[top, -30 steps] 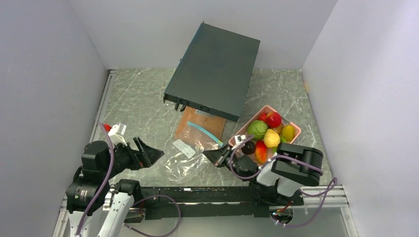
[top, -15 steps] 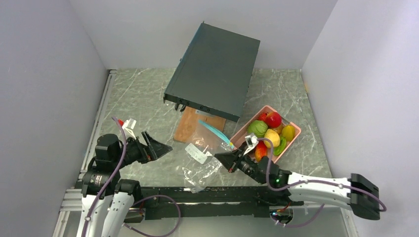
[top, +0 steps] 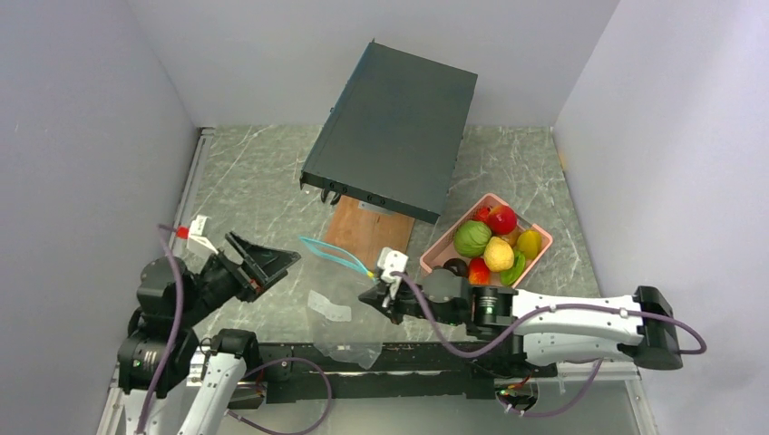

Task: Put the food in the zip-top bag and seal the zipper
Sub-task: Pick up the zipper food storage bag at the center of the board, then open the zipper of the food storage bag.

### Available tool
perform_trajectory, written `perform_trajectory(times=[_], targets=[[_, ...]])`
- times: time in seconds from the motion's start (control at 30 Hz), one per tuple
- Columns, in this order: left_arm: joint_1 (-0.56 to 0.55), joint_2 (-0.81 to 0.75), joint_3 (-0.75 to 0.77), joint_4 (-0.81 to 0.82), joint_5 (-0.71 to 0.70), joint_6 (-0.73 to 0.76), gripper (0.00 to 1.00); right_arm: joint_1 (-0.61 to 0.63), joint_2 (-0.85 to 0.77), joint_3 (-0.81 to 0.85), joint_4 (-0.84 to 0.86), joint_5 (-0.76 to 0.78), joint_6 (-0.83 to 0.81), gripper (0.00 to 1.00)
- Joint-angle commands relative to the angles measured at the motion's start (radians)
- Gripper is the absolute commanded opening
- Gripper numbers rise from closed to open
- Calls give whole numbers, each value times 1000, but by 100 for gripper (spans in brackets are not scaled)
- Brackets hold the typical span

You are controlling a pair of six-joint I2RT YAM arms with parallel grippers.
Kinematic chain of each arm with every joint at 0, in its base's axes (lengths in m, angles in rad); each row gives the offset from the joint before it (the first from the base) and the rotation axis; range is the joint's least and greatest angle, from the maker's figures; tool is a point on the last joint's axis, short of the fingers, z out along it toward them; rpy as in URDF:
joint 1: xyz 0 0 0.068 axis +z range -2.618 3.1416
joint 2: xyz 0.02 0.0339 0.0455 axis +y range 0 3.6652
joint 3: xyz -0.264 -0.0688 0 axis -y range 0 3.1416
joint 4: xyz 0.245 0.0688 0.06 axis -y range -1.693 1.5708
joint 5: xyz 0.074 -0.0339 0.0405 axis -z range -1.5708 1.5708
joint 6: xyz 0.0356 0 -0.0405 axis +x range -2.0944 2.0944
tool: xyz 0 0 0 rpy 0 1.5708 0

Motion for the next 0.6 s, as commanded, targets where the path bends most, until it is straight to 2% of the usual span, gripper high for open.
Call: perform_trajectory(times=[0.0, 0.07, 0.13, 0.3, 0.43, 0.57], targets=[[1, -10, 116, -279, -122, -250, 99, 18, 121, 138, -46, 105, -219, 0], [1, 2, 179, -456, -183, -349, 97, 23, 168, 174, -25, 132, -259, 0], [1, 0, 208, -516, -200, -413, 96, 24, 201, 210, -9, 140, -298, 0], [1, -1, 183, -433, -155, -509, 91, 30, 238, 293, -15, 123, -372, 0], [1, 90, 246, -471, -177, -515, 86, 34, 239, 344, -19, 127, -419, 0], [1, 145, 305, -440, -192, -524, 83, 33, 251, 374, -21, 126, -452, 0]])
